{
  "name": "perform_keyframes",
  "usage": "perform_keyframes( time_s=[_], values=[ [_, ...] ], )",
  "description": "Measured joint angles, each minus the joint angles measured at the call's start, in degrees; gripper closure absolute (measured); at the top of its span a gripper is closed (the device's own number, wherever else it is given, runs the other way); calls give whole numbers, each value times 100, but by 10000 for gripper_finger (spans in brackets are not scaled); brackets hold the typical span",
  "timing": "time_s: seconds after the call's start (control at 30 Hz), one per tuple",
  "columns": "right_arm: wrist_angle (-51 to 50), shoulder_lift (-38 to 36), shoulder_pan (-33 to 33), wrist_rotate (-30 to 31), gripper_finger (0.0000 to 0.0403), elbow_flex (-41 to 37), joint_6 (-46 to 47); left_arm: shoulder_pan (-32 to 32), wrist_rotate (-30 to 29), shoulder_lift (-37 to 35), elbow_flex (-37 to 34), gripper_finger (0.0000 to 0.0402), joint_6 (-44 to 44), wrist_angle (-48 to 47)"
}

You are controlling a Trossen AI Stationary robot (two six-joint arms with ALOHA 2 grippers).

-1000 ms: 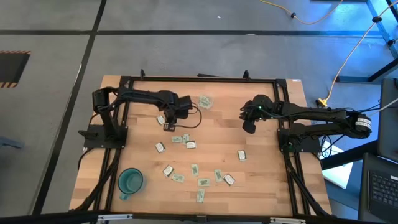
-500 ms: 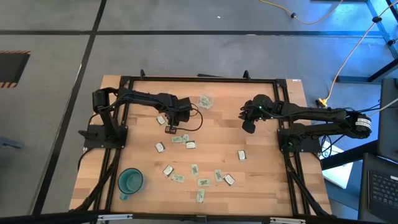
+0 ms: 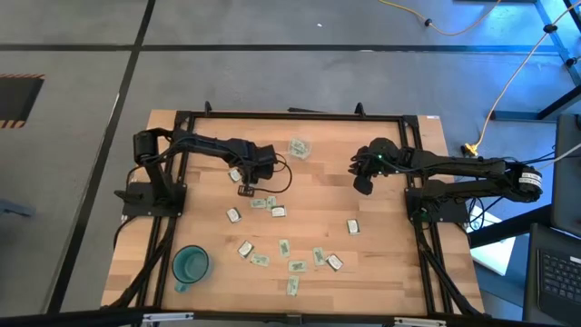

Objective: Pick and place items into bin
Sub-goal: Put the light green stevia packet into the transparent bin

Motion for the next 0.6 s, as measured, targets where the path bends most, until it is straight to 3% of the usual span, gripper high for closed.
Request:
perform_keyframes(
  time_s=[0.3, 0.6],
  values=[
    [-9, 0, -1, 0, 316, 0, 0, 0, -30, 26, 101, 399, -71, -91],
    [-33, -4, -1, 0, 316, 0, 0, -24, -12, 55, 1011, 400, -88, -790]
  ],
)
